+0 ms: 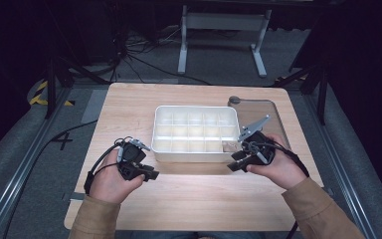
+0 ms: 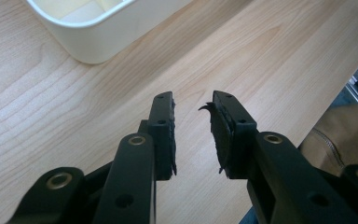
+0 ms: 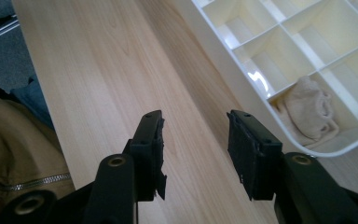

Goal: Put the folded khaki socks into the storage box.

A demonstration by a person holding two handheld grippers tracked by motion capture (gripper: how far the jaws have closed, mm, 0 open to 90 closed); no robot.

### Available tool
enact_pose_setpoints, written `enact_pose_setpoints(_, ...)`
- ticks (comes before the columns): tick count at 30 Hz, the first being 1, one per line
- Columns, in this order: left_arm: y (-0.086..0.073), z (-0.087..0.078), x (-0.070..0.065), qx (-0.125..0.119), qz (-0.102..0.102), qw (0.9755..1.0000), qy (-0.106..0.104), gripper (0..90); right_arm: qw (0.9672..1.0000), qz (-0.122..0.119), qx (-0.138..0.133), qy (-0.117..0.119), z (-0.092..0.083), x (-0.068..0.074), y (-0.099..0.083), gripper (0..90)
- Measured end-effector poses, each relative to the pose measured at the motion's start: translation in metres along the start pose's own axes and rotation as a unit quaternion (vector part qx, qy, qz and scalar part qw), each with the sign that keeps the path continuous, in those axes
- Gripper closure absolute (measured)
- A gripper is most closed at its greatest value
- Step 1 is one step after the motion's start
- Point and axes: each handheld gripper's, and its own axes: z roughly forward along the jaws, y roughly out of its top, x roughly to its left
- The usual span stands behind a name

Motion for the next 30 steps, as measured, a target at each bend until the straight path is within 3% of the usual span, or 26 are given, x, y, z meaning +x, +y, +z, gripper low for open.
enact_pose_setpoints(7, 0.0, 0.0, -0.001, 0.003, 0.0, 1.0, -0.004, 69.4, 0.9998, -0.013, 0.0, 0.013, 0.014, 0.01, -0.014, 53.0)
enact_pose_setpoints(23, 0.0, 0.002, -0.002, 0.011, 0.005, 0.9999, -0.005, 69.1, 0.9992, -0.009, -0.029, 0.026, 0.032, 0.018, -0.042, 48.2)
enact_pose_setpoints(30, 0.0, 0.003, -0.002, 0.017, 0.005, 0.9998, -0.007, 69.1, 0.9995, -0.008, -0.017, 0.024, 0.046, 0.018, -0.052, 47.4)
